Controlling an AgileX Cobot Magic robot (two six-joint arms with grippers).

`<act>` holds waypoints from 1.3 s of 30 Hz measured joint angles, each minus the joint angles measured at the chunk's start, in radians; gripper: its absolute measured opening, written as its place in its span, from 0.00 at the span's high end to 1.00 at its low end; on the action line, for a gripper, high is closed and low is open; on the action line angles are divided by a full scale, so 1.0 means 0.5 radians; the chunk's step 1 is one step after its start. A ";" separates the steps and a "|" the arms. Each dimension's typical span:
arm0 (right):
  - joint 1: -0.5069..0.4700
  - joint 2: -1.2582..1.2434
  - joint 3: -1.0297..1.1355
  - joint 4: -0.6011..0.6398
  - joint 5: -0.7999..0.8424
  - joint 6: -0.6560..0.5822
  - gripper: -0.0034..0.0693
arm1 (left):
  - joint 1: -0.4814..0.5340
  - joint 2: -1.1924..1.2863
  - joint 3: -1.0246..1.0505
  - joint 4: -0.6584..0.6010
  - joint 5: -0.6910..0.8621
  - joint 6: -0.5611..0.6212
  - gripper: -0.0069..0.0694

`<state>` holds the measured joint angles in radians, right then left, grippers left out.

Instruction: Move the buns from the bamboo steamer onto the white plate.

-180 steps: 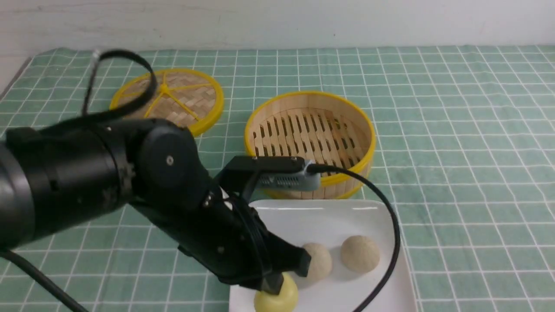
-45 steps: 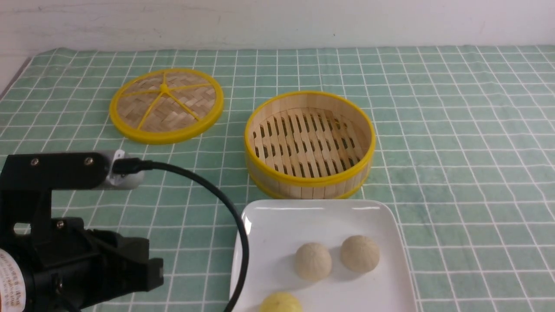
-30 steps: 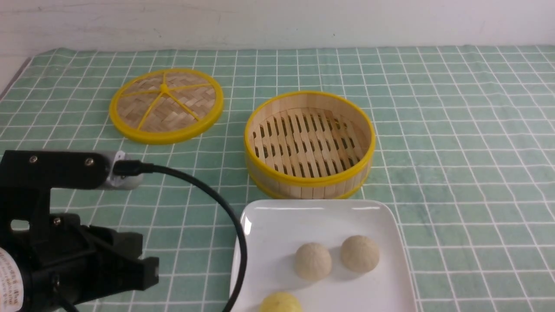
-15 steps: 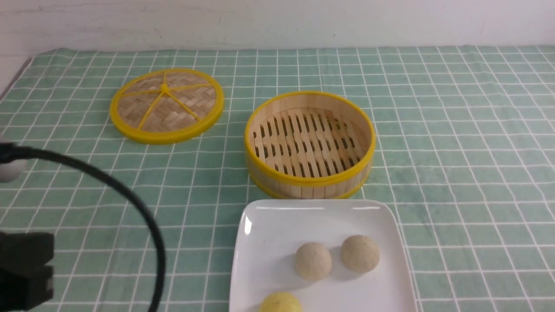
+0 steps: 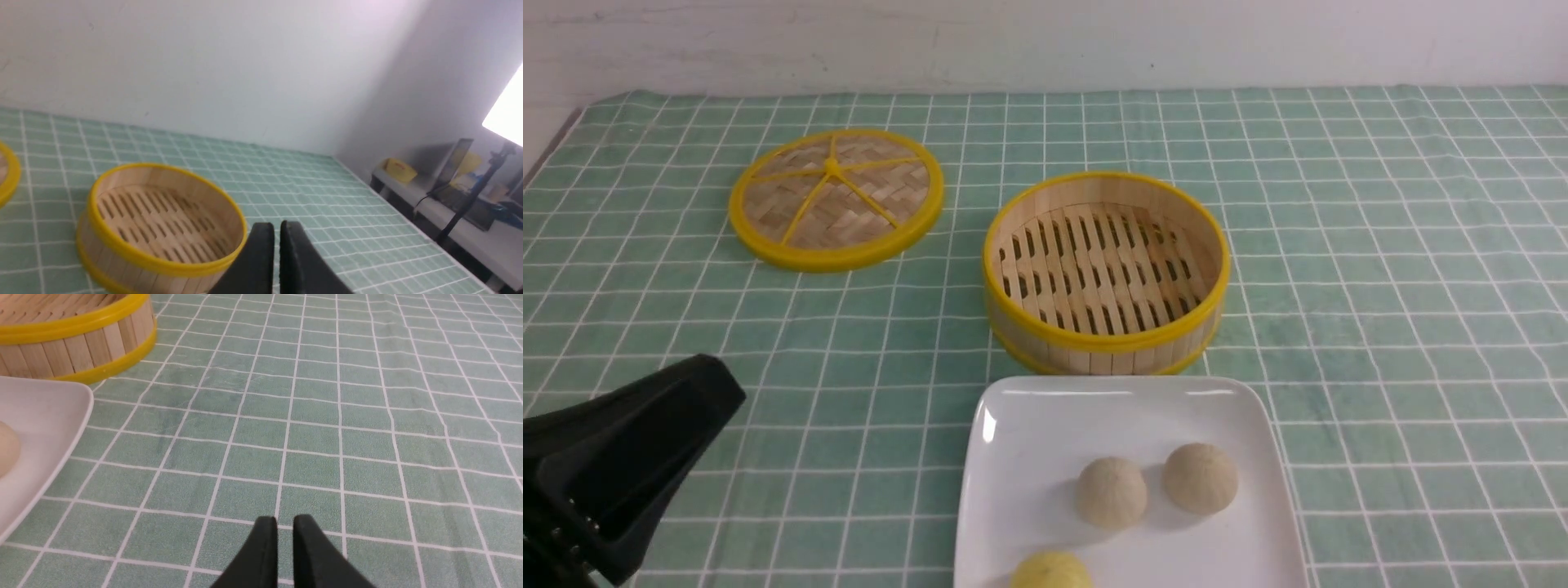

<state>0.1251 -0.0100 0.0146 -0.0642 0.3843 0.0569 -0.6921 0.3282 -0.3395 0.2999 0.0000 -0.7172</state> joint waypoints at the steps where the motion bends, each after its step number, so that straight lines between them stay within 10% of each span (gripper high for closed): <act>1: 0.000 0.000 0.000 0.000 0.000 0.000 0.83 | 0.000 0.000 0.010 0.004 -0.034 0.000 0.84; 20: 0.000 0.000 0.000 0.000 0.000 0.000 0.80 | 0.071 -0.024 0.123 0.010 0.356 0.116 0.81; 29: 0.000 0.000 -0.002 0.000 0.000 0.000 0.79 | 0.834 -0.331 0.440 -0.716 0.371 1.407 0.81; 39: 0.000 0.000 -0.002 0.000 0.000 -0.002 0.77 | 1.378 -0.654 0.718 -0.614 0.486 1.188 0.80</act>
<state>0.1251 -0.0100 0.0137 -0.0642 0.3843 0.0559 -0.0029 0.0011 0.0194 -0.0071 0.2431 -0.1230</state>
